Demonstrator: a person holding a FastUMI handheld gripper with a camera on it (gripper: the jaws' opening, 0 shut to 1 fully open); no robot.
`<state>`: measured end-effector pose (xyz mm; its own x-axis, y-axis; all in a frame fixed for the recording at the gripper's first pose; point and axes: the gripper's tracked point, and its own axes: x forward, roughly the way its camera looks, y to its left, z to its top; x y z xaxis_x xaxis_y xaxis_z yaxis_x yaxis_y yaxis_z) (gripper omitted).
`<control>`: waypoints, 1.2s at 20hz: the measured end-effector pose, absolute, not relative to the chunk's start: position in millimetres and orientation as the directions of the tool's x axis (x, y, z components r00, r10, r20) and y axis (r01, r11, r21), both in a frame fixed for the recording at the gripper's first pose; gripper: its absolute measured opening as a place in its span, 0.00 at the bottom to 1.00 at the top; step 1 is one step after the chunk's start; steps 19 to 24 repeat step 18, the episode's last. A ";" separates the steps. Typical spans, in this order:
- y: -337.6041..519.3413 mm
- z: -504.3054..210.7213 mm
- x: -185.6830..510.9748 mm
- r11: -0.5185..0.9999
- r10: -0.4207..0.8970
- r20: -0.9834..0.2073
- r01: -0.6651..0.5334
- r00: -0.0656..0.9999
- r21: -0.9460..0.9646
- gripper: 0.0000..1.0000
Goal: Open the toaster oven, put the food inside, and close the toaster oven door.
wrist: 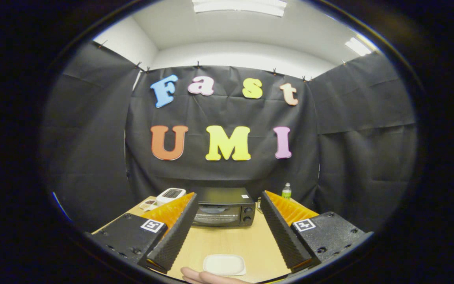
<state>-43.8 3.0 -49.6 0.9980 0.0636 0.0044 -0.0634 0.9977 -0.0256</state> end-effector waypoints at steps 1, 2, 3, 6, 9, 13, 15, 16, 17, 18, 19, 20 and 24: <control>1.8 -57.6 -53.8 0.997 0.077 -0.009 -0.077 0.997 -0.013 1.00; -1.4 -57.5 -66.7 0.996 0.091 -0.005 -0.091 0.996 0.005 1.00; -6.6 -55.3 -73.0 0.995 0.093 0.015 -0.094 0.996 0.025 1.00; -24.1 -62.5 -84.4 0.993 0.073 0.028 -0.075 0.997 0.091 1.00; -27.5 -66.9 -88.8 0.989 0.086 0.021 -0.088 0.996 0.118 1.00; -34.5 -60.9 -91.0 0.991 0.077 0.044 -0.081 0.996 0.102 1.00; -34.0 -61.1 -91.1 0.992 0.080 0.049 -0.084 0.996 0.091 1.00; -31.3 -64.2 -90.0 0.992 0.087 0.045 -0.090 0.995 0.087 1.00; -28.7 -66.3 -89.3 0.991 0.096 0.038 -0.099 0.995 0.085 1.00; -28.4 -69.7 -89.2 0.991 0.102 0.028 -0.104 0.994 0.087 1.00; -28.4 -69.7 -89.2 0.991 0.102 0.028 -0.104 0.994 0.087 1.00; -28.4 -69.7 -89.2 0.991 0.102 0.028 -0.104 0.994 0.087 1.00; -28.4 -69.7 -89.2 0.991 0.102 0.028 -0.104 0.994 0.087 1.00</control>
